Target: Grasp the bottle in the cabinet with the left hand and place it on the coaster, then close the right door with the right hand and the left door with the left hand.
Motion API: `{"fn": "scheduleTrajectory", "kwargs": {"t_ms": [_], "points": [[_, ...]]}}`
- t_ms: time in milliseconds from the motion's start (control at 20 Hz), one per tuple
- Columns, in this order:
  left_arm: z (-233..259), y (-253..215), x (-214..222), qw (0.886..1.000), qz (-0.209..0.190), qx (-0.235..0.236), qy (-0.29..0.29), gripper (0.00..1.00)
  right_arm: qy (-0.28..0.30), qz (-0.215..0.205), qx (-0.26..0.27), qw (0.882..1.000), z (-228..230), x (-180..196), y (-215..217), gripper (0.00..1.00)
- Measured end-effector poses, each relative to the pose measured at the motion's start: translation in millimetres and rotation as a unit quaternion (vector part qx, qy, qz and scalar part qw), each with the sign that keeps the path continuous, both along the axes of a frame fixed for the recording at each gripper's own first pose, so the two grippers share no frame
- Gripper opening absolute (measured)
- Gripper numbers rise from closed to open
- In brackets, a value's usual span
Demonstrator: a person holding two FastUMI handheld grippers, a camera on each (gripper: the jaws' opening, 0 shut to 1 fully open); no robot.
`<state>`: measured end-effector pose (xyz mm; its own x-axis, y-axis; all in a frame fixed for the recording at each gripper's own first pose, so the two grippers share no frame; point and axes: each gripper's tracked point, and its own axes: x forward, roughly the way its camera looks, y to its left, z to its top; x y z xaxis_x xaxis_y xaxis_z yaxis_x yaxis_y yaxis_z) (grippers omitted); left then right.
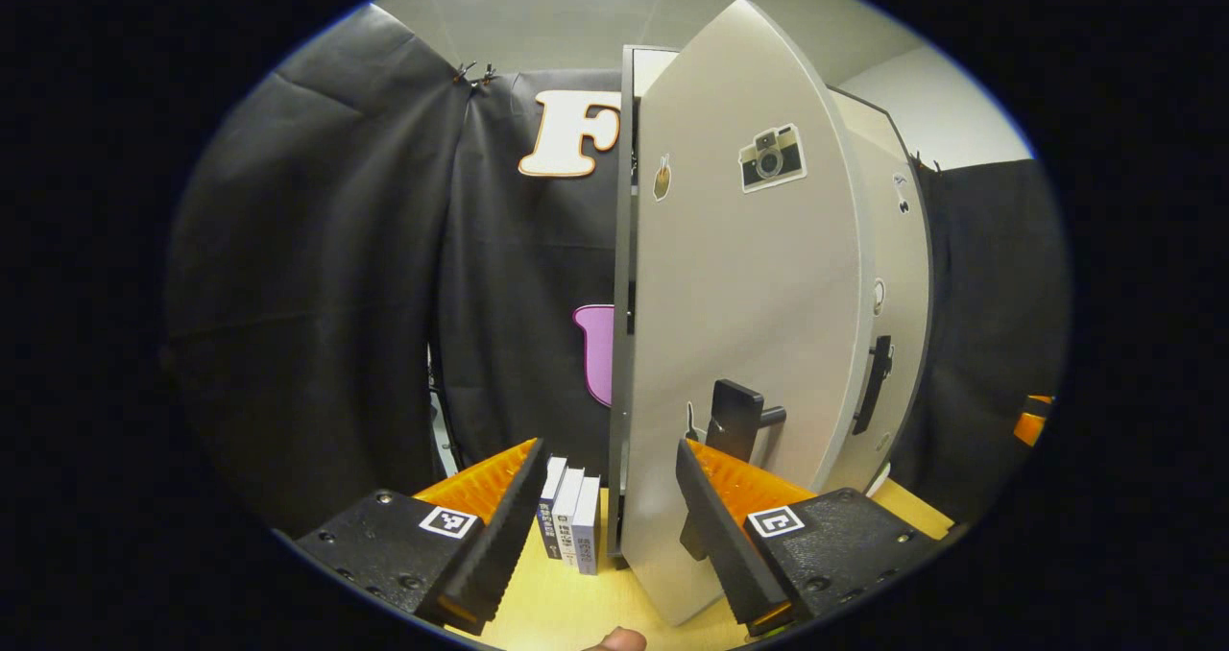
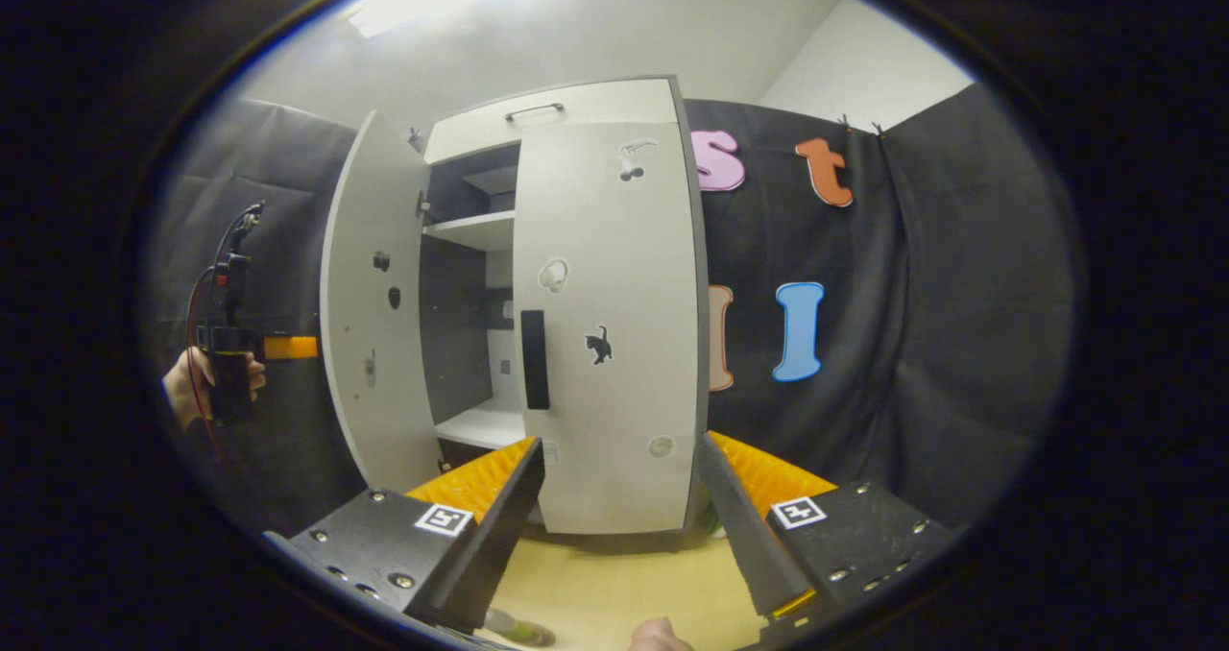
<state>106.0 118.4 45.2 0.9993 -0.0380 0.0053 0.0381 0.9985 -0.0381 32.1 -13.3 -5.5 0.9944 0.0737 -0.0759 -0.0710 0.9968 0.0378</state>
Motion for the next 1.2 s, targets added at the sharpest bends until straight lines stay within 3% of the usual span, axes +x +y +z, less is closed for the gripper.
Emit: {"fn": "scheduleTrajectory", "kwargs": {"t_ms": [100,150,200,250,300,550,700,750,800,1000,1050,1100,1200], "points": [[0,-11,4,1.0,-0.011,0.003,-0.004,0.88,-0.001,-0.006,-0.006,1.0,1,-3,-2,0.97],[0,-19,5,1.0,-0.016,0.005,-0.006,0.87,-0.001,-0.011,-0.009,1.0,2,-4,-3,0.92],[1,-26,8,1.0,-0.02,0.005,-0.008,0.87,-0.001,-0.016,-0.012,1.0,3,-6,-5,0.97],[1,-31,11,1.0,-0.023,0.005,-0.01,0.87,-0.002,-0.018,-0.013,1.0,4,-8,-5,0.92],[1,-37,14,1.0,-0.026,0.006,-0.01,0.87,-0.004,-0.018,-0.011,1.0,6,-9,-4,0.97],[-1,-61,15,0.999,-0.043,-0.025,0.001,0.9,-0.026,-0.027,0.0,0.999,22,-18,-5,0.97],[-5,-63,0,0.999,-0.043,-0.028,0.006,0.94,-0.023,-0.036,-0.008,0.999,24,-21,-6,0.97],[-7,-63,-7,0.999,-0.037,-0.02,0.009,0.89,-0.02,-0.036,-0.01,0.999,23,-23,-5,0.97],[-8,-63,-13,0.999,-0.032,-0.011,0.008,0.94,-0.019,-0.034,-0.009,0.999,24,-25,-4,0.97],[-16,-70,-44,1.0,-0.023,0.012,0.01,0.94,-0.02,-0.015,-0.007,1.0,26,-33,5,0.97],[-19,-71,-51,1.0,-0.019,0.011,0.011,0.94,-0.017,-0.012,-0.012,1.0,24,-36,5,0.92],[-21,-73,-58,1.0,-0.017,0.01,0.012,0.94,-0.016,-0.009,-0.019,1.0,23,-38,7,0.97],[-24,-77,-72,1.0,-0.017,0.011,0.009,0.95,-0.018,-0.015,-0.038,0.999,21,-40,6,0.97]]}}
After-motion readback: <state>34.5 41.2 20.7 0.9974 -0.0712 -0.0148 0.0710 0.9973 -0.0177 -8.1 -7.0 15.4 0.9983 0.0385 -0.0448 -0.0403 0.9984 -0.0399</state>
